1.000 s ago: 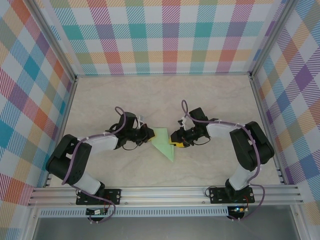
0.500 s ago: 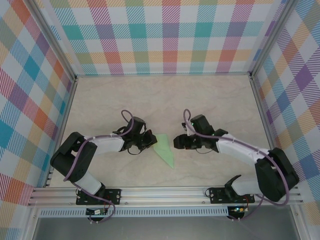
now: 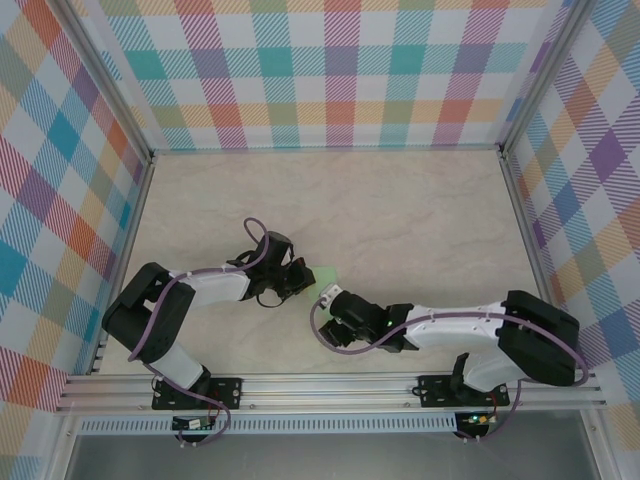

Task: Fold a paper plane with a square sheet of paper (pick it up from the middle)
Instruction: Fold the wing for the fifth time at the center of the table.

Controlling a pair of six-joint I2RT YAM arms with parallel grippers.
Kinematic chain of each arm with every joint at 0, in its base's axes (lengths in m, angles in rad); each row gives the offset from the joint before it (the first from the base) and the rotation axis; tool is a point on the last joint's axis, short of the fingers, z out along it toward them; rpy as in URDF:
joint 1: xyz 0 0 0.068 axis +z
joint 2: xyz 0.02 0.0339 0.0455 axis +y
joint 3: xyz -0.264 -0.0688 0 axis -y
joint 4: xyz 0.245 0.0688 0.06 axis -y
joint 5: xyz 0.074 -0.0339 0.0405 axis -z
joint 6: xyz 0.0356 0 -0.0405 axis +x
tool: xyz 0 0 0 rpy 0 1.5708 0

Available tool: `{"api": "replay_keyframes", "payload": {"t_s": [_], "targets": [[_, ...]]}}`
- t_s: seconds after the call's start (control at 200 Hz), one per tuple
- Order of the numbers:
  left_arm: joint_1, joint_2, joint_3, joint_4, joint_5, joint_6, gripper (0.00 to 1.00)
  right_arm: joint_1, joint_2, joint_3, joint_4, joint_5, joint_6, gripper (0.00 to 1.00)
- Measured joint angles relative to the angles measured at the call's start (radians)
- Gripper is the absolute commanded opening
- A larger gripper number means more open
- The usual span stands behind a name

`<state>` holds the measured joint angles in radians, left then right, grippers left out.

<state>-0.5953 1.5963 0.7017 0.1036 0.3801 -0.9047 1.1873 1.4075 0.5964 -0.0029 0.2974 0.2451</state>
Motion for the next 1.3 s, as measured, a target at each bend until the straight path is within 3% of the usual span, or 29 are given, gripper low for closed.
{"api": "replay_keyframes", "payload": {"t_s": [0.35, 0.925, 1.135, 1.3], "targets": [[0.000, 0.002, 0.000, -0.002, 0.000, 0.000, 0.00, 0.050, 0.164, 0.071, 0.028, 0.193, -0.064, 0.39], [0.000, 0.002, 0.003, -0.024, -0.001, 0.000, 0.01, 0.058, 0.175, 0.079, 0.022, 0.266, -0.026, 0.09], [0.000, 0.000, 0.003, -0.040, -0.010, -0.005, 0.16, 0.058, 0.173, 0.079, 0.022, 0.271, -0.016, 0.01], [0.000, -0.041, 0.013, -0.108, -0.039, 0.000, 0.43, 0.041, 0.145, 0.059, 0.040, 0.211, -0.013, 0.00]]}}
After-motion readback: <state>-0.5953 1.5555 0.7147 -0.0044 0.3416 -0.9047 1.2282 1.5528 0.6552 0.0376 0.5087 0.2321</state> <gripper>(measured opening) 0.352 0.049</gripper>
